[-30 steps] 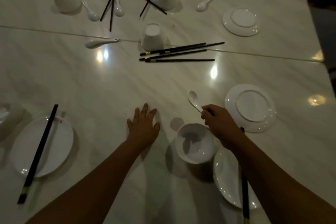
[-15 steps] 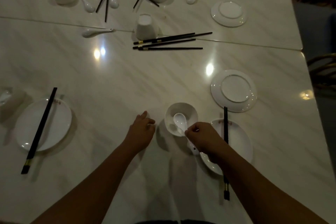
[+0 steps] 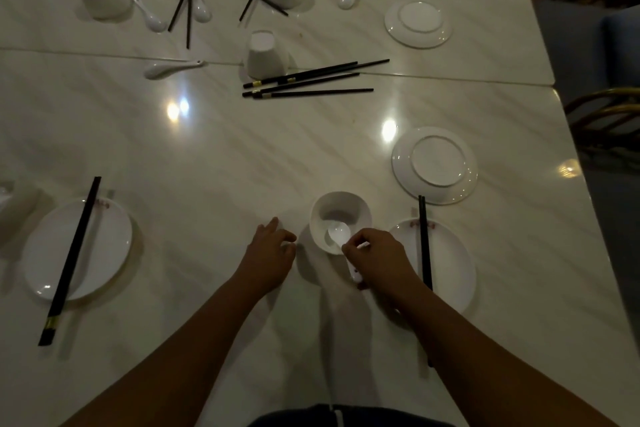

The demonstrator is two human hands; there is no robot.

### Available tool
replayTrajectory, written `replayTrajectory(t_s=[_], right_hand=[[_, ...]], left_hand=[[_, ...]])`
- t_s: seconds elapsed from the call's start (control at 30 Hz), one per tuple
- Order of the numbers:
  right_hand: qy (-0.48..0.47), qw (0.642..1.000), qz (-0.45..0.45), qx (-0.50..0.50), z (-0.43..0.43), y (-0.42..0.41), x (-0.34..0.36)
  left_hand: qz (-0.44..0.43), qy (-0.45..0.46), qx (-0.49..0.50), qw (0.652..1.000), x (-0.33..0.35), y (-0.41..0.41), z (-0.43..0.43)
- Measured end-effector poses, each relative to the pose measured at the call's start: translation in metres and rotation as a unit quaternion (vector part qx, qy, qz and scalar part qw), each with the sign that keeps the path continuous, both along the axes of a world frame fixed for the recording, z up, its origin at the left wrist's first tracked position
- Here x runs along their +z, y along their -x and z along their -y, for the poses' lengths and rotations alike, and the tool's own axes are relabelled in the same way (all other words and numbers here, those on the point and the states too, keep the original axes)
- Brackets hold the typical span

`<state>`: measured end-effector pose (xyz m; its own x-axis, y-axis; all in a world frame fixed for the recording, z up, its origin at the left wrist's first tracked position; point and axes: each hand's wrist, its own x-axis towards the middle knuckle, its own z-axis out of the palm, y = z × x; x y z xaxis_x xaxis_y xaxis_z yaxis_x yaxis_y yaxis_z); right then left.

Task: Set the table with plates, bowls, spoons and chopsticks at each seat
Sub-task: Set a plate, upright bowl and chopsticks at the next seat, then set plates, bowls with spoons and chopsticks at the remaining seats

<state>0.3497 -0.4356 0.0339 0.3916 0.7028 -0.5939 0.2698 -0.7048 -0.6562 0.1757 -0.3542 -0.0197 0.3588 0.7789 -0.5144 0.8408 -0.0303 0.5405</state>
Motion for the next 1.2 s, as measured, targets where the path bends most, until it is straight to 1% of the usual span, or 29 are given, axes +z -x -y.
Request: replayTrajectory(t_s=[0.17,0.37,0.5,0.73,0.83,0.9,1.03,1.2], right_hand=[[0.004,0.999,-0.016,0.034,0.002,0.002,-0.002],[0.012,0.991,0.050,0.121,0.000,0.008,-0.005],[0.008,0.994,0.028,0.103,0.002,0.012,-0.005],[-0.001,0.993,0.044,0.112,0.007,0.009,-0.003],[-0.006,0.991,0.042,0.126,0.011,0.004,0.004],[-0.013,0.991,0.041,0.125,0.014,-0.001,0.009],[-0.044,0.993,0.051,0.092,0.026,-0.018,0.016],[-0.058,0.984,0.131,0.108,0.055,-0.049,0.018]], left_hand=[[-0.012,0.000,-0.011,1.000,0.000,0.000,0.000],[-0.024,0.003,-0.018,1.000,-0.001,0.002,0.002],[-0.025,0.007,-0.021,0.999,0.000,0.001,0.003],[-0.005,-0.011,-0.028,1.000,0.010,0.002,0.003],[0.016,-0.003,0.003,1.000,0.019,0.000,0.003],[0.025,-0.020,0.006,0.999,0.028,-0.003,0.005],[0.044,-0.085,-0.041,0.995,0.049,-0.016,0.011],[0.086,-0.142,-0.082,0.983,0.077,-0.050,0.039]])
